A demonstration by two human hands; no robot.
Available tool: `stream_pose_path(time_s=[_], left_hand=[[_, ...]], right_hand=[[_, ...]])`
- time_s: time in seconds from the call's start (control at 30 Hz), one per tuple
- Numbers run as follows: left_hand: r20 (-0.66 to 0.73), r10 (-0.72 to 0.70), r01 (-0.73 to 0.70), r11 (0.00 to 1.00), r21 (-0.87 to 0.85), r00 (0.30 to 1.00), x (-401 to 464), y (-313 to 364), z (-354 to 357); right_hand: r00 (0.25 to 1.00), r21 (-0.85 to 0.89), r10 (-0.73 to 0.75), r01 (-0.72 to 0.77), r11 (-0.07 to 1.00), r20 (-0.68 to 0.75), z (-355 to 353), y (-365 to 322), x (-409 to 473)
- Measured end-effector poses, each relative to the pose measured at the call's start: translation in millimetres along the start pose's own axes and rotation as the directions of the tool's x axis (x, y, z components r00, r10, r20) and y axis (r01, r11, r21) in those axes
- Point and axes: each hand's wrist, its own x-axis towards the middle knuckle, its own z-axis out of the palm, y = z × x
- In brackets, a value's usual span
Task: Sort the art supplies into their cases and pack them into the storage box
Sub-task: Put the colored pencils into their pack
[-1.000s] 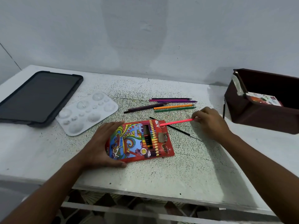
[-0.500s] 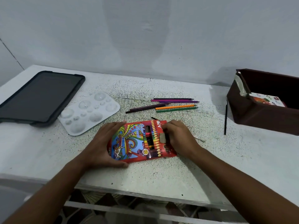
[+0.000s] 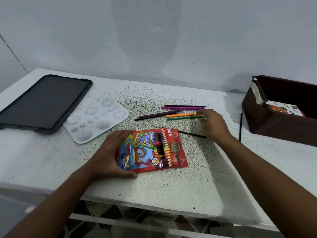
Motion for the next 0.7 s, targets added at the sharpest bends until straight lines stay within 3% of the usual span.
stream_pose_path(time_s=[0.1,0.27,0.53,0.7], left_hand=[[-0.002,0.0,0.0,1.0,-0.002,1.0,-0.2,-0.7,0.1],[-0.003,-0.01,0.01,1.0,-0.005,1.0,-0.1,0.4,0.3],[0.003,-0.03,0.03,0.999,-0.01,1.0,-0.6,-1.8,1.4],[0.006,-0.037,0.037,0.999,-0.011,0.999,0.0,-2.4,1.8]], right_hand=[[0.993,-0.241,-0.054,0.077,0.968,0.101,2.4,19.7,9.5],[0.998,-0.312,-0.047,0.06,0.948,0.047,7.0,26.3,4.7],[0.999,-0.254,-0.036,0.033,0.967,-0.006,-3.7,40.2,-0.9],[0.985,-0.219,-0.164,0.148,0.964,-0.056,-13.2,52.6,-10.7]])
